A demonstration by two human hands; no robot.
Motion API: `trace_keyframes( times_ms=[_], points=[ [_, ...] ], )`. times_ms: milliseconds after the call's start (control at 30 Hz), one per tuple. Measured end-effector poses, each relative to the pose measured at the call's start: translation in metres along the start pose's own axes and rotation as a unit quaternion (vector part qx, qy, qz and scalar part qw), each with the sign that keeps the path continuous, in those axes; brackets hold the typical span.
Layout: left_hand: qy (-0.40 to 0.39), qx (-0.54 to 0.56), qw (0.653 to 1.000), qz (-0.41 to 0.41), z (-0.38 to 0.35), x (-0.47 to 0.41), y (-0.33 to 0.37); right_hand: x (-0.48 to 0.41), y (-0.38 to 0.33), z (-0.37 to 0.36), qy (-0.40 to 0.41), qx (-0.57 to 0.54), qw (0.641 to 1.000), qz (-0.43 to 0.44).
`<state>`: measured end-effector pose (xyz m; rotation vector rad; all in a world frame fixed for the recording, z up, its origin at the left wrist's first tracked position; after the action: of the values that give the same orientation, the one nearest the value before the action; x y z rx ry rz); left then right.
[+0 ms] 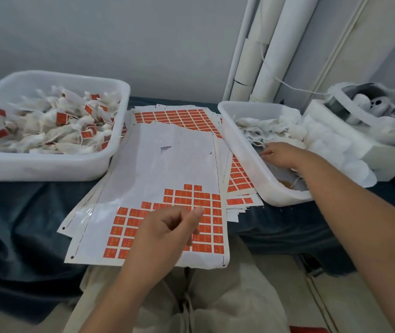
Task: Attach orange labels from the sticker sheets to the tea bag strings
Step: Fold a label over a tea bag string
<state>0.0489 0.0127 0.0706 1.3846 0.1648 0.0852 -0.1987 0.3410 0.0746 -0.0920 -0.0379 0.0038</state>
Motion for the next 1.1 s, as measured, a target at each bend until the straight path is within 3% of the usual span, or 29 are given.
trace_keyframes(
  times_ms=[200, 267, 400, 533, 733, 933, 1100],
  points=[
    [-0.019, -0.015, 1.0, 0.003, -0.006, 0.002, -0.004, -0.004, -0.005, 0.028, 0.137, -0.042, 0.989, 0.026],
    [-0.027, -0.013, 1.0, 0.005, -0.007, 0.003, -0.004, -0.007, -0.011, 0.028, 0.115, -0.011, 0.992, 0.043],
    [-0.039, -0.015, 0.999, 0.005, -0.01, 0.003, -0.004, -0.013, -0.011, 0.011, -0.034, 0.079, 0.995, 0.042],
    [-0.037, -0.012, 0.999, 0.006, -0.005, 0.0, -0.005, -0.025, -0.016, 0.022, 0.027, 0.044, 0.998, 0.043],
    [-0.046, -0.021, 0.999, 0.012, -0.001, -0.003, -0.005, -0.017, -0.008, 0.002, 0.027, 0.061, 0.998, 0.02],
    [-0.045, -0.02, 0.999, 0.018, 0.0, -0.006, -0.007, 0.005, -0.01, 0.075, 0.23, -0.122, 0.965, -0.022],
    [-0.013, -0.003, 1.0, 0.008, -0.001, -0.003, -0.002, 0.071, -0.043, 0.119, 0.276, -0.338, 0.9, 0.002]
  ],
)
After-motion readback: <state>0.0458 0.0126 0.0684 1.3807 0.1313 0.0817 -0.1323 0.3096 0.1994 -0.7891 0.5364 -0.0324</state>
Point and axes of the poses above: each hand's wrist, its own x-axis away from the middle knuckle, its own z-axis out of the back of the hand, y = z × x, the point moved 9 cm from there along -x, towards the middle knuckle, and after that the axes turned 10 degrees about y, right-handed, at the moved point
